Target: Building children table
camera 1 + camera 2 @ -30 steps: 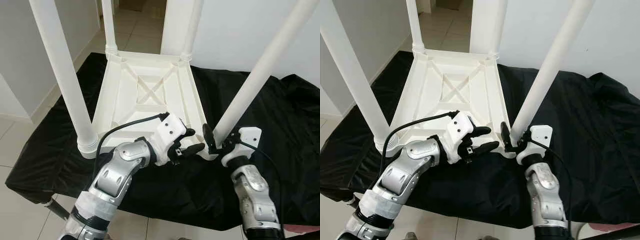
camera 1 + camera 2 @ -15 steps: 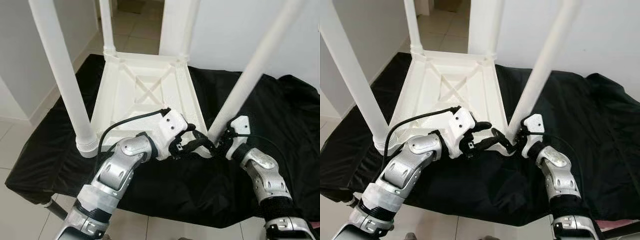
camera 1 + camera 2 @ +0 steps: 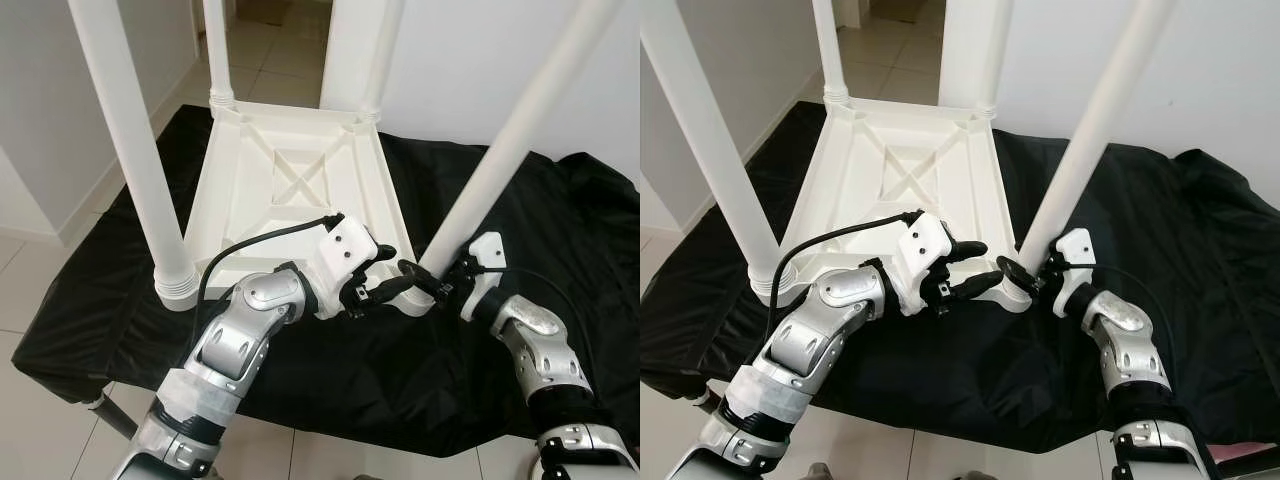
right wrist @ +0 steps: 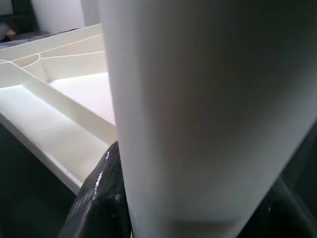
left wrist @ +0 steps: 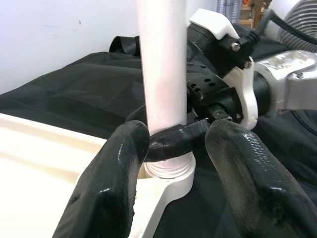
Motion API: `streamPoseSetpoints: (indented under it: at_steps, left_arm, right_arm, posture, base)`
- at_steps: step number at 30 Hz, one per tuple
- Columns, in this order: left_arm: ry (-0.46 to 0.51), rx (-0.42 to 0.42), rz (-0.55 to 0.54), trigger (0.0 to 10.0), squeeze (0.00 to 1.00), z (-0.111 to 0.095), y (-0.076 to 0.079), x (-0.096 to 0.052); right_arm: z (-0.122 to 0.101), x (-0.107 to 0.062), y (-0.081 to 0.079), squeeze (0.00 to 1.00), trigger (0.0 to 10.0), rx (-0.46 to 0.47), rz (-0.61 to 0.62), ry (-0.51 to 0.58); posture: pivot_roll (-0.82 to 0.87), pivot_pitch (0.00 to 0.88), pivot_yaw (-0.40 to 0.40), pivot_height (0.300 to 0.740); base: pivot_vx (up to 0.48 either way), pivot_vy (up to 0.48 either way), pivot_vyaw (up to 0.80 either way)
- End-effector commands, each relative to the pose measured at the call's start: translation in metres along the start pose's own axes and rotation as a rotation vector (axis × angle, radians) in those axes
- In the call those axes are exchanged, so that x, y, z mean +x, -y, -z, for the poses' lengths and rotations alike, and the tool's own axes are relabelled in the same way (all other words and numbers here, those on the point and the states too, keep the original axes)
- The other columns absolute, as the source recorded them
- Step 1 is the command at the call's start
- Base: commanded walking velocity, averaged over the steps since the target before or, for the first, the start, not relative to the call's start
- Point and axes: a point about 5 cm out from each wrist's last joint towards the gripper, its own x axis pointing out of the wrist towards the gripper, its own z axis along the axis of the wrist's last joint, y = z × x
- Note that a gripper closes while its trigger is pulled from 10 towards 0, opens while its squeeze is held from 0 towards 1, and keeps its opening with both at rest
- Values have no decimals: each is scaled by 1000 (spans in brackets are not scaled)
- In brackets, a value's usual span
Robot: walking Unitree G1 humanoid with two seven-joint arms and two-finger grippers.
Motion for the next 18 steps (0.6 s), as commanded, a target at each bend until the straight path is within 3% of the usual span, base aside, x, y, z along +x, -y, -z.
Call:
streamPoseSetpoints:
  at_steps: [1,2,7,8,9,10,11,12,13,15,18]
  left_arm:
    - [-14,-1,-62,10000,0,4,-3,1]
    - [-15,-2,-63,10000,0,4,-3,1]
    - [-16,-3,-62,10000,0,4,-3,1]
    - [-16,-4,-60,10000,0,5,-3,1]
    - [-16,-4,-60,10000,0,5,-3,1]
    - [-16,-5,-60,10000,0,5,-3,1]
    - [-16,-5,-60,10000,0,5,-3,1]
    - [-14,-6,-57,10000,0,5,-3,1]
    - [-14,-6,-57,10000,0,5,-3,1]
    - [-10,-4,-51,10000,0,4,-3,3]
    - [-9,-2,-50,10000,0,3,-3,3]
  right_arm:
    - [1,-4,4,0,0,-2,44,-12]
    - [4,-7,-5,0,0,23,180,-19]
    - [5,-9,-12,0,0,63,309,-8]
    - [7,-9,-13,0,0,101,407,-6]
    - [7,-9,-13,0,0,101,407,-6]
    - [8,-11,-14,0,0,111,515,-10]
    - [8,-11,-14,0,0,111,515,-10]
    - [11,-11,-17,0,0,129,643,-12]
    - [11,-11,-17,0,0,129,643,-12]
    - [16,-6,-26,0,0,141,826,-36]
    - [16,1,-33,0,0,144,851,-39]
  posture:
    - [-44,0,-96,740]
    - [-54,0,-92,740]
    - [-56,0,-93,740]
    - [-61,0,-89,740]
    - [-61,0,-89,740]
    - [-64,0,-86,740]
    - [-64,0,-86,740]
    - [-68,0,-81,740]
    - [-68,0,-81,740]
    - [-65,0,-77,740]
    - [-64,0,-74,740]
  base:
    - [0,0,0]
    - [0,0,0]
    - [0,0,0]
    - [0,0,0]
    - [0,0,0]
    - [0,0,0]
    - [0,0,0]
    - [0,0,0]
    - [0,0,0]
    - [0,0,0]
    - [0,0,0]
